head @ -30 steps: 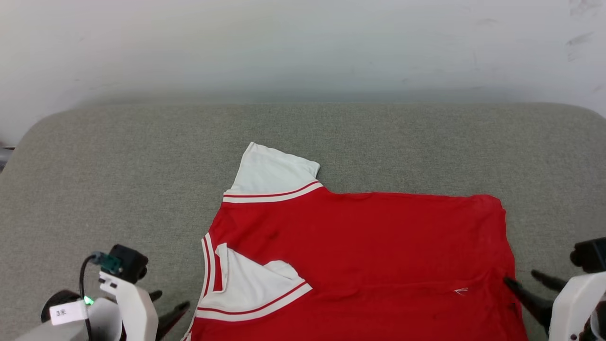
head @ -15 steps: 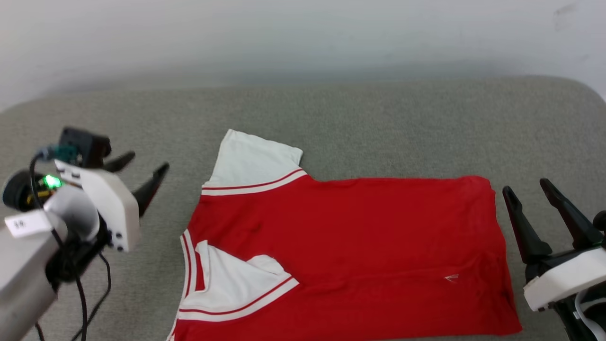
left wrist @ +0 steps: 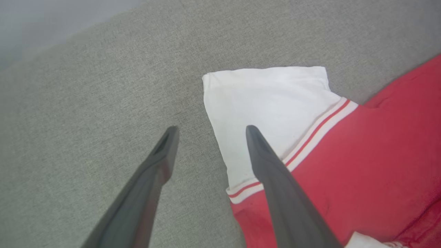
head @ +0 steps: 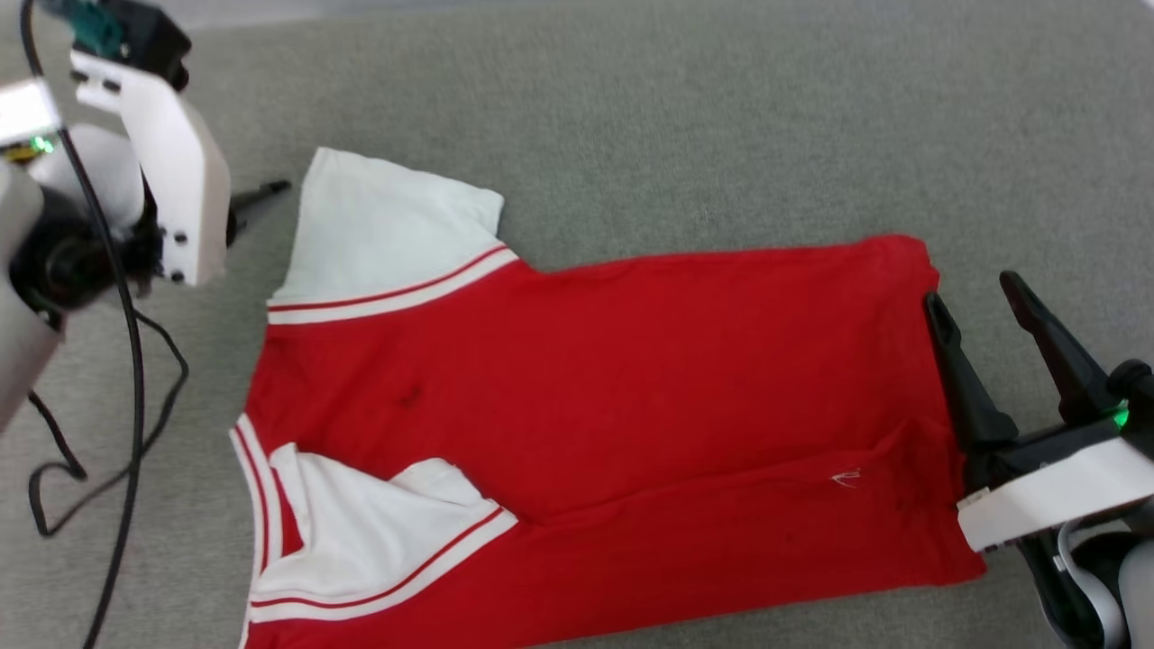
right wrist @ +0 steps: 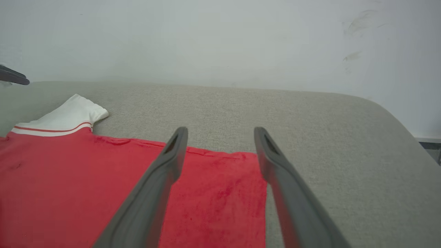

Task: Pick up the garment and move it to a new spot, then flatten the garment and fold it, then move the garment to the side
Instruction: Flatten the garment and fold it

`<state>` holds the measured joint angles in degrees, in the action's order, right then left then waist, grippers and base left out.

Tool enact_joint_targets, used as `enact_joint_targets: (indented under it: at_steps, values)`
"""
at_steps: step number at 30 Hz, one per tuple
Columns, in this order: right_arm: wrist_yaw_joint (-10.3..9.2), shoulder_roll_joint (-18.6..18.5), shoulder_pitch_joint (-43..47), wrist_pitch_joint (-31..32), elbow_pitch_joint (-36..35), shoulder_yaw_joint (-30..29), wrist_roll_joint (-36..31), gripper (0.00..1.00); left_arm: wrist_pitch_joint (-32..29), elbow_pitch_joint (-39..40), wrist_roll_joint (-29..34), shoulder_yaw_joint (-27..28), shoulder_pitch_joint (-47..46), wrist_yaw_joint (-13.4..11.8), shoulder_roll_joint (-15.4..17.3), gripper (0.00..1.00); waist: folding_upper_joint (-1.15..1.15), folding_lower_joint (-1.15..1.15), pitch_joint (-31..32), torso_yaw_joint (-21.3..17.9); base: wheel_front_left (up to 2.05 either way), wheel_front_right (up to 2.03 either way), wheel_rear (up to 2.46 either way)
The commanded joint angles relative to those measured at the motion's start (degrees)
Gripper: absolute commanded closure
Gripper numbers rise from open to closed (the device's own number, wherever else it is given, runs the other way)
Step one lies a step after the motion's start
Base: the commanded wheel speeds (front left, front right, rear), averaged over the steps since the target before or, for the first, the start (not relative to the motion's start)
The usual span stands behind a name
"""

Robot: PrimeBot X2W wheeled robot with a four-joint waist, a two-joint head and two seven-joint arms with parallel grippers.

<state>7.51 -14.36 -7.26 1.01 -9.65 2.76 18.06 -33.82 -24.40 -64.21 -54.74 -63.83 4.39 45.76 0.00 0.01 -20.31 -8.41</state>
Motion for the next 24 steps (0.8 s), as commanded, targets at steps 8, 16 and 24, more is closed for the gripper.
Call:
enact_joint_targets:
  at_steps: [8,16,24]
  values:
    - [-0.04,0.8,-4.0,-1.3,0.1,0.9,-0.5,0.0,-12.3,-3.9,1.8,-2.2,-10.9,-0.1,-2.2,0.0,0.0,-0.01,-9.9,-4.0,0.0,0.0,0.0]
    - [-0.04,1.0,-6.1,-2.7,1.4,1.9,-0.1,0.0,-16.8,-8.1,4.1,-5.8,-12.2,0.6,-4.2,0.0,0.0,-0.01,-12.7,-5.2,0.0,0.0,0.0]
    - [-0.05,-0.5,-7.8,-2.7,2.4,1.2,0.5,0.0,-16.1,-9.2,5.2,-8.9,-8.9,2.2,-3.6,1.0,0.0,-0.01,-11.5,-5.0,0.0,0.0,0.0]
